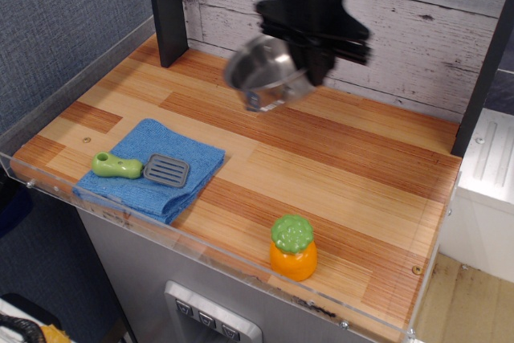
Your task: Put the pot above the salt.
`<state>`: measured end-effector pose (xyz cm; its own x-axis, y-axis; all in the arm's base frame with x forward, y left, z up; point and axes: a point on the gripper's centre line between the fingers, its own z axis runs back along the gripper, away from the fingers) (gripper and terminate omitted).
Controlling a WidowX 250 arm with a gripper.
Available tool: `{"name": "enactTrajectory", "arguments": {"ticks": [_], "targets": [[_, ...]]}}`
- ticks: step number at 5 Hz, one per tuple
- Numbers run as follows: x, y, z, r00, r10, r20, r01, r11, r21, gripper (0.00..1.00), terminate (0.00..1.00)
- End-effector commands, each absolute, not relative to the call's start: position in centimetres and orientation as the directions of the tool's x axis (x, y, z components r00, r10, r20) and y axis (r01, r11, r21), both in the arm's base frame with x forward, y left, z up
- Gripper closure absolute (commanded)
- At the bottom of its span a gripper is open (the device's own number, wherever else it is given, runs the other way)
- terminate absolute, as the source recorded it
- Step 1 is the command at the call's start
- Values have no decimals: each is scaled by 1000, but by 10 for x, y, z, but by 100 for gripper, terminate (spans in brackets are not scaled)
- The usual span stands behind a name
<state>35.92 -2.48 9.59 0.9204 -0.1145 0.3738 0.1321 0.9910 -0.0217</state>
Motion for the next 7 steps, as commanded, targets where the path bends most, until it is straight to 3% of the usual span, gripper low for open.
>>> {"name": "enactTrajectory", "arguments": {"ticks": [1, 5, 7], "targets": [[355, -79, 97, 885, -227, 405, 252, 968, -7, 100, 0], [337, -110, 47, 887, -303, 349, 332, 943, -25, 100, 0], [329, -106, 30, 911, -265, 317, 295, 954, -49, 100, 0]]}}
